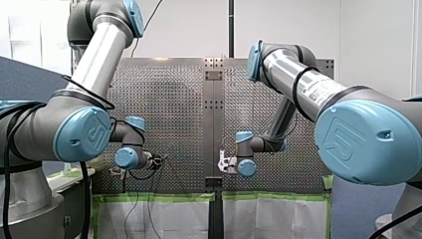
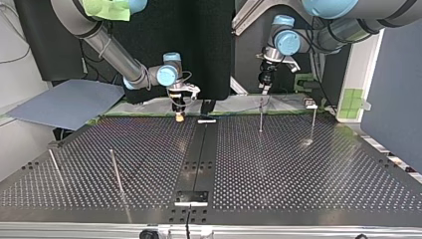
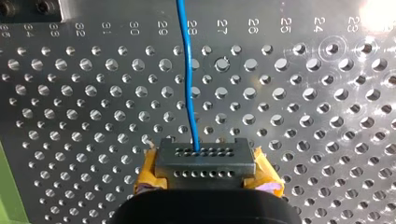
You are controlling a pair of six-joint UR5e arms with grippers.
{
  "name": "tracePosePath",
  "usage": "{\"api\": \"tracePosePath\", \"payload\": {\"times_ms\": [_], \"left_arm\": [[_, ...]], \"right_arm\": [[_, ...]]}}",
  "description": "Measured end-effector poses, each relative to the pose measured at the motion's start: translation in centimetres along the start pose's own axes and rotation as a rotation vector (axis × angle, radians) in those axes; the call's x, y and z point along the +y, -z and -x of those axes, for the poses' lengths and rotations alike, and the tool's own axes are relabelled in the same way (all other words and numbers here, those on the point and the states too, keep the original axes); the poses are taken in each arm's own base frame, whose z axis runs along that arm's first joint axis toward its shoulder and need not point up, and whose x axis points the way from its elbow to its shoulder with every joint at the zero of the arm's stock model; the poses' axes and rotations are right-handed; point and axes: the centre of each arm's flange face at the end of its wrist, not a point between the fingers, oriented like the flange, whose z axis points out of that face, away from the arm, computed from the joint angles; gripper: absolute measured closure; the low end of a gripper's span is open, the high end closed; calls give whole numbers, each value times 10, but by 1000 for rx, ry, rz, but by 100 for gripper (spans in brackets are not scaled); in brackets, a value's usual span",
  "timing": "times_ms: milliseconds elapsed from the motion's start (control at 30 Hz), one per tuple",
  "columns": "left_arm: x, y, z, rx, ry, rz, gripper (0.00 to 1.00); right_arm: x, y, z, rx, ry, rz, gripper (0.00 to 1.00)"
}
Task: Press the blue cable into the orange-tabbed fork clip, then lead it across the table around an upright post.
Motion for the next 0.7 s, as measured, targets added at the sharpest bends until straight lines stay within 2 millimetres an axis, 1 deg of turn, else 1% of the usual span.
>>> {"api": "tracePosePath", "payload": {"times_ms": [400,500,700], "left_arm": [[-11,-5,3,-6,17,36,0],[-17,-8,5,-7,14,40,0],[-37,-19,13,-37,21,40,0]], "right_arm": [[0,0,1,1,0,-2,100],[-1,0,0,1,0,-5,100],[-1,-1,0,1,0,-11,100]]}}
